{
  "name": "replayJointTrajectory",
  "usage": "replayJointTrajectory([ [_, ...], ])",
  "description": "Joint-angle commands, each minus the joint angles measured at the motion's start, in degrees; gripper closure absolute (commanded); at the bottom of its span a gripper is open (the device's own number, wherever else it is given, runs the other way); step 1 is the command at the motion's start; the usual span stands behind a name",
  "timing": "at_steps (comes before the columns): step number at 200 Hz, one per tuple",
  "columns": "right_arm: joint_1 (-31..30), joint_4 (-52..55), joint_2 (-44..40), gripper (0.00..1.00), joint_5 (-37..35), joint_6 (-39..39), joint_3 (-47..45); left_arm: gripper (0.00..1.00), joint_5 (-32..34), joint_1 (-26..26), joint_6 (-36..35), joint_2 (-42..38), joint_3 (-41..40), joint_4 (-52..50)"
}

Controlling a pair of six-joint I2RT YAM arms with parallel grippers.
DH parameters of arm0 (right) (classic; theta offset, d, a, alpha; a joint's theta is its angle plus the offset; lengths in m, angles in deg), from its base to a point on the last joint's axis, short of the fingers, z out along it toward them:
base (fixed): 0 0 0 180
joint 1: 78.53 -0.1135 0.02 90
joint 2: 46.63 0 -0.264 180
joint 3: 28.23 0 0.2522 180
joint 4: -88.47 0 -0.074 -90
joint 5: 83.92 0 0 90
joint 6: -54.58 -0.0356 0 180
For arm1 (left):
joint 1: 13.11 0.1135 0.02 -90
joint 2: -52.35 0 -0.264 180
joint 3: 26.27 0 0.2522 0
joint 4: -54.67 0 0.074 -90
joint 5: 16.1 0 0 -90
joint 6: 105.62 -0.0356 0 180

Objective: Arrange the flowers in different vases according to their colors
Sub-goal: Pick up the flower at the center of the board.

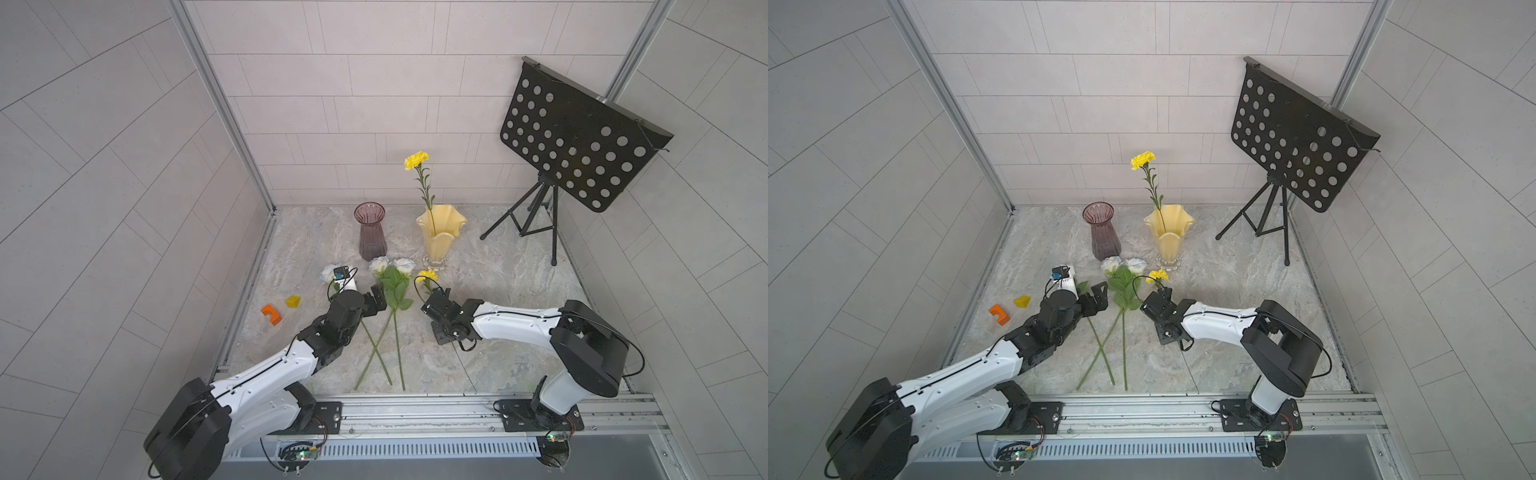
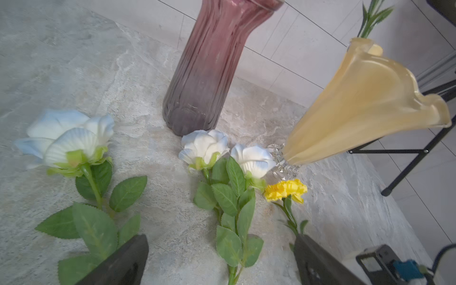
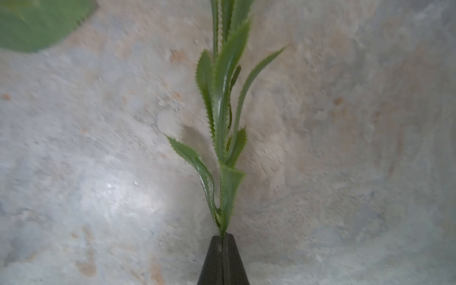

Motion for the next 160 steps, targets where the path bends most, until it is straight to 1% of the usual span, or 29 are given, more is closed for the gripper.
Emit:
replayJointTrajectory([
  [1,-0.8,8.9,-4.9,1.0,-3.1,1.0,1.8,0.0,7.8,0.1,4.4,-1.5,1.3,-5.4],
  [24,-0.9,11.7,-11.4,1.0,-5.6,1.1,2.4,0.0,13.4,0.1,8.6,-3.0,-0.5,-5.5],
  [35,-1.0,11.7,-15.4,1.0,-5.8,1.5,2.2,0.0,15.0,0.1,9.8,-3.6,-1.5,-5.0],
  [52,-1.0,9.7,-22.2,1.0,-4.5,2.9,1.6,0.0,14.8,0.1,9.5,-4.0,-2.8,-2.6],
  [67,-1.0,6.6,-28.4,1.0,-3.5,4.7,0.9,0.0,13.0,0.1,7.7,-3.8,-3.2,-0.9],
  [74,-0.9,4.7,-31.0,1.0,-4.0,5.6,0.6,0.0,11.3,0.1,6.0,-3.7,-3.1,-0.1],
  [84,-0.9,3.2,-34.1,1.0,-5.2,7.1,1.4,0.0,7.3,0.1,2.4,-3.4,-2.8,1.1],
  [95,-0.8,2.2,-36.2,1.0,-7.6,9.2,3.3,0.0,1.2,0.1,-2.6,-3.0,-1.9,1.8],
  [108,-0.6,0.9,-37.3,1.0,-10.6,11.4,6.3,0.0,-4.7,-0.1,-5.3,-1.8,-1.0,3.4],
  [123,0.0,-2.5,-37.3,1.0,-14.5,13.6,9.7,0.0,-11.0,-0.2,-7.5,0.6,-0.9,7.3],
  [139,1.2,-8.6,-36.3,1.0,-18.6,15.5,12.9,0.0,-17.2,-0.5,-9.6,3.5,0.0,9.8],
  [160,4.4,-17.1,-32.6,1.0,-22.5,16.2,17.1,0.0,-21.1,-2.1,-12.3,6.6,2.2,10.0],
])
